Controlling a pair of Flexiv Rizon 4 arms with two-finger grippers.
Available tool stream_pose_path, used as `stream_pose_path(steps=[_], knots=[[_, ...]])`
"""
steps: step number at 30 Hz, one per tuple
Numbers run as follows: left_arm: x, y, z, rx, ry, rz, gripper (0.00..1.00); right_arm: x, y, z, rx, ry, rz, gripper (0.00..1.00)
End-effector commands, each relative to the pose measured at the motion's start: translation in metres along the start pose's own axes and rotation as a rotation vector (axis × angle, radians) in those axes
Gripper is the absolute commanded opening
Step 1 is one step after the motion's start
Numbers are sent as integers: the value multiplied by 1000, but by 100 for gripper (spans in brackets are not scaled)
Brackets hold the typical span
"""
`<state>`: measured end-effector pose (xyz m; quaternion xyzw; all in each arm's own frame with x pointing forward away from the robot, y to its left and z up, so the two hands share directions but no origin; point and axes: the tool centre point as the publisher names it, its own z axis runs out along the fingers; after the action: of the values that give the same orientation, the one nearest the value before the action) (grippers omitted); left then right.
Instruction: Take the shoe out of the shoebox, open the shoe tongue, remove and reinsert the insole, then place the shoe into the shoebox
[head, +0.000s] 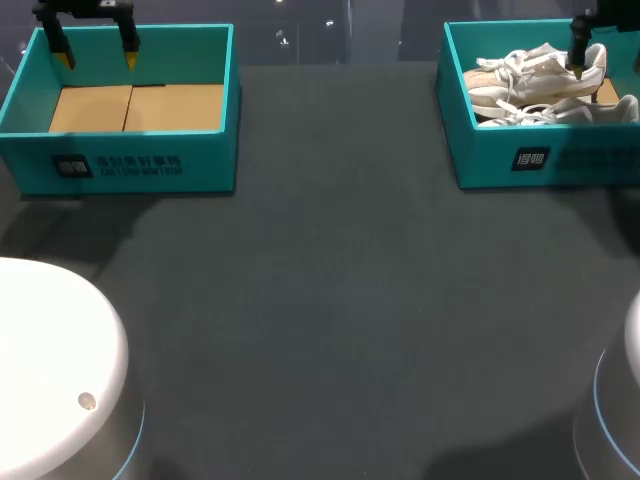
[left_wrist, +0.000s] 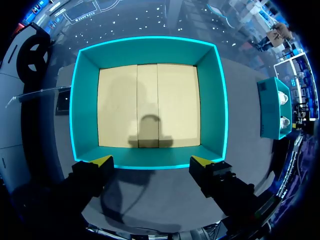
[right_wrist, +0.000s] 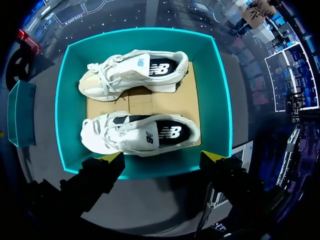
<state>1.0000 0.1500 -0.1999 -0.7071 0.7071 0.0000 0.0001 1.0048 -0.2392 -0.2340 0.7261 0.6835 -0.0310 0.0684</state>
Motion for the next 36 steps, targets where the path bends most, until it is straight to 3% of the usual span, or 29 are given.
stream_pose_path(steps=[1, 15, 17, 36], knots=[[0, 0, 0, 0, 0, 0, 100, -9, 2, 12, -7, 4, 2, 100], [0, 0, 0, 0, 0, 0, 100, -34, 5, 45, 7, -25, 28, 100], [0, 0, 0, 0, 0, 0, 100, -36, 5, 49, 9, -31, 31, 95], [0, 0, 0, 0, 0, 0, 100, -53, 2, 85, 10, -31, 34, 83]])
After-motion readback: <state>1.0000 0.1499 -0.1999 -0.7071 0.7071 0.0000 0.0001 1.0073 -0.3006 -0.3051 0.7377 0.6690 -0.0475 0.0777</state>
